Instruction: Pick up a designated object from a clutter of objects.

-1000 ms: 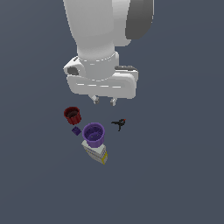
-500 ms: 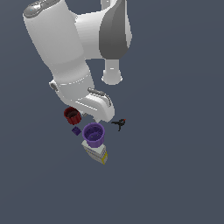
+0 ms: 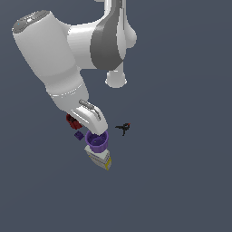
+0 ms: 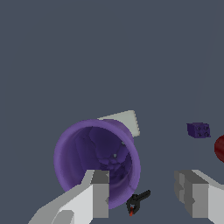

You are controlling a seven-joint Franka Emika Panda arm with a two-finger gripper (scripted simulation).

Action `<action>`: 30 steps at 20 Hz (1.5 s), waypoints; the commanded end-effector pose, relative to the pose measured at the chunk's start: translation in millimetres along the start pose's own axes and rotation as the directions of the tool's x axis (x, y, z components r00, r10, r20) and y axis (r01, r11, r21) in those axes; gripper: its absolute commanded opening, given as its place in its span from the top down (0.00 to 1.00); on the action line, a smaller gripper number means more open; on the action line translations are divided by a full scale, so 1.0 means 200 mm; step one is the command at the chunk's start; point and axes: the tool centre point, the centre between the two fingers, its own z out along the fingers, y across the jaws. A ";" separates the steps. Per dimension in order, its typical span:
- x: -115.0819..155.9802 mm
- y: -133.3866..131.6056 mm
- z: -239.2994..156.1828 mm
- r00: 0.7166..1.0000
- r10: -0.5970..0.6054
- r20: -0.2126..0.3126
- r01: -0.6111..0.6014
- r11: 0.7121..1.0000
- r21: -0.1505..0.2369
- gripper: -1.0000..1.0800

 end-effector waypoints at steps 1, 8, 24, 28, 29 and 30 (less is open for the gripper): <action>0.00 0.00 0.00 1.000 -0.001 0.000 0.001 1.000 0.000 0.38; 0.00 0.00 0.11 1.000 0.005 -0.001 -0.005 1.000 0.001 0.38; 0.00 0.00 0.15 1.000 0.007 -0.002 -0.007 1.000 0.002 1.00; -0.02 -0.02 0.14 1.000 0.007 -0.002 -0.007 1.000 0.002 1.00; -0.02 -0.03 0.13 1.000 0.007 -0.002 -0.007 1.000 0.002 1.00; -0.04 -0.05 0.13 1.000 0.007 -0.002 -0.007 1.000 0.002 1.00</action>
